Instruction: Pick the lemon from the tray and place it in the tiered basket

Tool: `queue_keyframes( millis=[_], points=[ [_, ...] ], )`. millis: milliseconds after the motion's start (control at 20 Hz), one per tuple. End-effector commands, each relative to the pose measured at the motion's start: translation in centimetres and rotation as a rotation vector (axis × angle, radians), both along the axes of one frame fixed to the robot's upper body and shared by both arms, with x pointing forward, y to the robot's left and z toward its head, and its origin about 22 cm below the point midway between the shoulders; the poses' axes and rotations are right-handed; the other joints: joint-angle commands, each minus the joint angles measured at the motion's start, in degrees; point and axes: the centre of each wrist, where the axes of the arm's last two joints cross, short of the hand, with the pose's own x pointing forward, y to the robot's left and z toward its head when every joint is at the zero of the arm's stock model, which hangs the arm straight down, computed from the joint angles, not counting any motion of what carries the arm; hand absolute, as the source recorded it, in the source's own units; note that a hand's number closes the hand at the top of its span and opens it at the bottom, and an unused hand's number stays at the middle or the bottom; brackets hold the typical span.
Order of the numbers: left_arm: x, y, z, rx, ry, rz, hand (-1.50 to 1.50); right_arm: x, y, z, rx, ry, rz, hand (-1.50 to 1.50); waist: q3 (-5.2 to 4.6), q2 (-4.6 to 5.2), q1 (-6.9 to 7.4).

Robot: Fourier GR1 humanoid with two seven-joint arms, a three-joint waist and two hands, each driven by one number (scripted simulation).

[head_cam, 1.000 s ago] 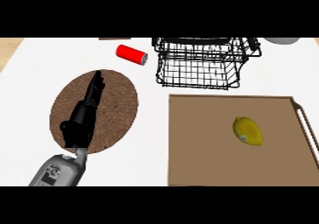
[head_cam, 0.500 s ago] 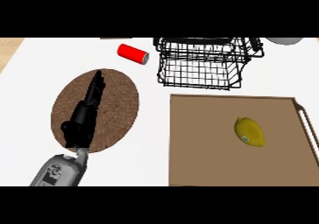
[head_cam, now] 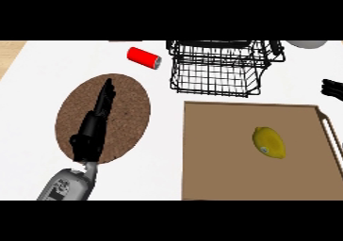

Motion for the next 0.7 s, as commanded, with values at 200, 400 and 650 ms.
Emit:
queue_keyframes(
  millis=[200, 400, 650],
  points=[
    [0.4, 0.1, 0.6, -0.009, -0.005, -0.002, 0.00, 0.9, 0.1, -1.1, 0.034, 0.009, 0.190, -1.50, 0.04, 0.02, -0.03],
    [0.5, 0.5, 0.1, 0.001, 0.006, -0.001, 0.00, 1.5, 1.8, -1.4, 0.031, -0.020, 0.205, -1.50, -0.09, -0.16, -0.35],
    [0.6, 1.1, -0.3, -0.006, -0.004, 0.022, 0.00, 1.8, 2.6, -2.6, 0.019, 0.001, 0.223, -1.50, -0.16, -0.21, -0.55]
  ],
)
